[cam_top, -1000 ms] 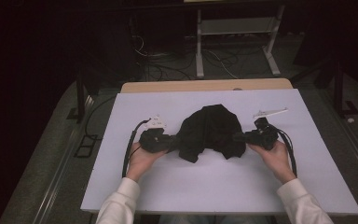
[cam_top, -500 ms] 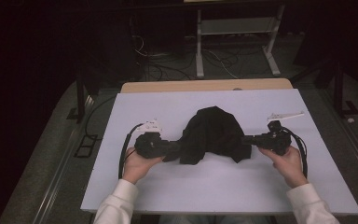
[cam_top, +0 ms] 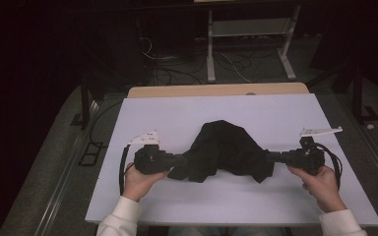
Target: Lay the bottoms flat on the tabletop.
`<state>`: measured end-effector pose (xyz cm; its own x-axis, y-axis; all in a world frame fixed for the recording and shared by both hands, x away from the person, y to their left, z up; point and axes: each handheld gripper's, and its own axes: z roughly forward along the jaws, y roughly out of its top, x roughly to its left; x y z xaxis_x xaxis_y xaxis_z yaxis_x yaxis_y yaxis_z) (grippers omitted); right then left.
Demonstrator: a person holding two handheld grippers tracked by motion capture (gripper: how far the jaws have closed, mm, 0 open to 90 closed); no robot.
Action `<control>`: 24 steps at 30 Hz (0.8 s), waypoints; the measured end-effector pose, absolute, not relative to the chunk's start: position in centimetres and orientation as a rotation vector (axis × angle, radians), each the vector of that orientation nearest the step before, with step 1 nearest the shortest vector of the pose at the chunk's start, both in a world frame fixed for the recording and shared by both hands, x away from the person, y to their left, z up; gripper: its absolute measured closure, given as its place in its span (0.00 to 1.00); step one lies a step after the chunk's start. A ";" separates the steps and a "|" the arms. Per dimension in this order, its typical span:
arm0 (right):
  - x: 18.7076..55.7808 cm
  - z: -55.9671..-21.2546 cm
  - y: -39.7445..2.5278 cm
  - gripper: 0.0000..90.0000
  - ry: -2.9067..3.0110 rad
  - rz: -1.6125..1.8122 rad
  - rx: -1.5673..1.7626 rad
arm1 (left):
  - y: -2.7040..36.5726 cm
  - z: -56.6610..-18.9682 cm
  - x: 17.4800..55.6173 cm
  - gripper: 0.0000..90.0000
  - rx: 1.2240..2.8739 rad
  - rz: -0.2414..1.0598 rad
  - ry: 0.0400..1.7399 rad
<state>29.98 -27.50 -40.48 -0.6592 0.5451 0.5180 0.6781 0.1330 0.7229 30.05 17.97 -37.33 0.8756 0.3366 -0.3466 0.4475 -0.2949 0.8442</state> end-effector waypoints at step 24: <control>26.5 -43.5 -25.2 0.93 -2.387 -1.184 -1.110 | 13.0 -41.9 27.5 0.94 2.173 -0.420 0.451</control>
